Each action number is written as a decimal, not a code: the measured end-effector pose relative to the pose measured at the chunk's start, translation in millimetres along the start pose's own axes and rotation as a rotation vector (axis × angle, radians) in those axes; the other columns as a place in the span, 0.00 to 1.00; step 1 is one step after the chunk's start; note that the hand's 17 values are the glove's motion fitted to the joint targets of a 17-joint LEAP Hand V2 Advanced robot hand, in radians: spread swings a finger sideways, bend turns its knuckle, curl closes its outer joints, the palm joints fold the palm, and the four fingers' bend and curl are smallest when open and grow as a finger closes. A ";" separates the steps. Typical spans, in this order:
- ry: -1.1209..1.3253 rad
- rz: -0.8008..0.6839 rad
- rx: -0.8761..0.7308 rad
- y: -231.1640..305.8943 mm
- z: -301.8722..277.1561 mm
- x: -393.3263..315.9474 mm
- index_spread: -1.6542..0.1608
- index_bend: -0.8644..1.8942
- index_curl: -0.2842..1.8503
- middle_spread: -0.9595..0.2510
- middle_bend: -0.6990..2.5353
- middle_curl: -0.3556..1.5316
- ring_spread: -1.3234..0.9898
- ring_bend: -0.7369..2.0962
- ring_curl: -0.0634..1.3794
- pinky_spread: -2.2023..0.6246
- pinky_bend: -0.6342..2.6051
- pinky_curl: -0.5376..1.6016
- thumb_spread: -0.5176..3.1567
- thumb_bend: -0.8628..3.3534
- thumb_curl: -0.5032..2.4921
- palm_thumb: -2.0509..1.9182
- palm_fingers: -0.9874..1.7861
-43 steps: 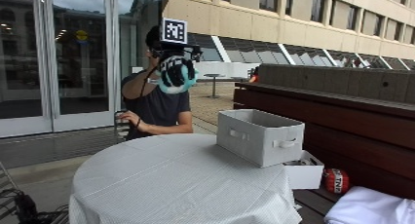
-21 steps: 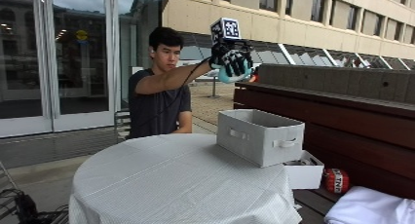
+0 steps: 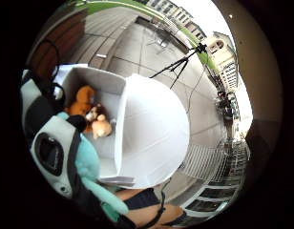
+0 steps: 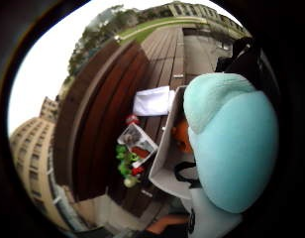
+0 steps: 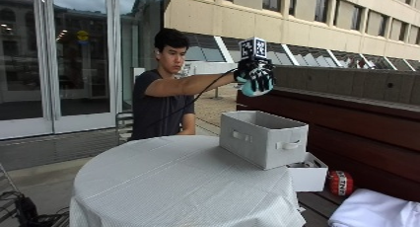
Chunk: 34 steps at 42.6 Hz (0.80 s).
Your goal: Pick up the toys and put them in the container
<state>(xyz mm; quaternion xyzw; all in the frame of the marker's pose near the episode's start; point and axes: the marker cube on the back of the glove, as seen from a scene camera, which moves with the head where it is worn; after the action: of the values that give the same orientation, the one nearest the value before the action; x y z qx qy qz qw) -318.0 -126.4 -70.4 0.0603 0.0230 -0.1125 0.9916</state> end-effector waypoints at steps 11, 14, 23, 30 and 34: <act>-0.029 -0.023 -0.198 -3.7 44.1 15.9 0.70 0.33 0.34 0.44 0.39 0.50 0.39 0.64 0.37 0.62 0.49 0.43 0.38 0.19 0.43 0.62 0.70; -0.071 -0.036 -0.214 -4.2 47.7 20.5 0.72 0.30 0.33 0.50 0.32 0.48 0.41 0.63 0.39 0.63 0.55 0.47 0.38 0.15 0.38 0.51 0.53; -0.179 -0.054 -0.184 -3.1 35.0 40.7 0.74 0.34 0.28 0.70 0.26 0.43 0.50 0.53 0.31 0.71 0.63 0.48 0.37 0.17 0.33 0.46 0.31; -0.080 -0.029 -0.110 8.2 20.7 85.8 0.74 0.35 0.26 0.74 0.27 0.41 0.54 0.49 0.26 0.74 0.62 0.47 0.37 0.17 0.29 0.46 0.29; -0.050 0.013 -0.085 25.0 12.4 120.1 0.75 0.35 0.25 0.75 0.27 0.41 0.55 0.47 0.25 0.75 0.60 0.45 0.38 0.17 0.28 0.47 0.30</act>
<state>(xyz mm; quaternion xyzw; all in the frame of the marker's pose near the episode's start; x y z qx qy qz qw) -195.0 -130.3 -62.3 0.0152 0.0025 -0.1063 0.9942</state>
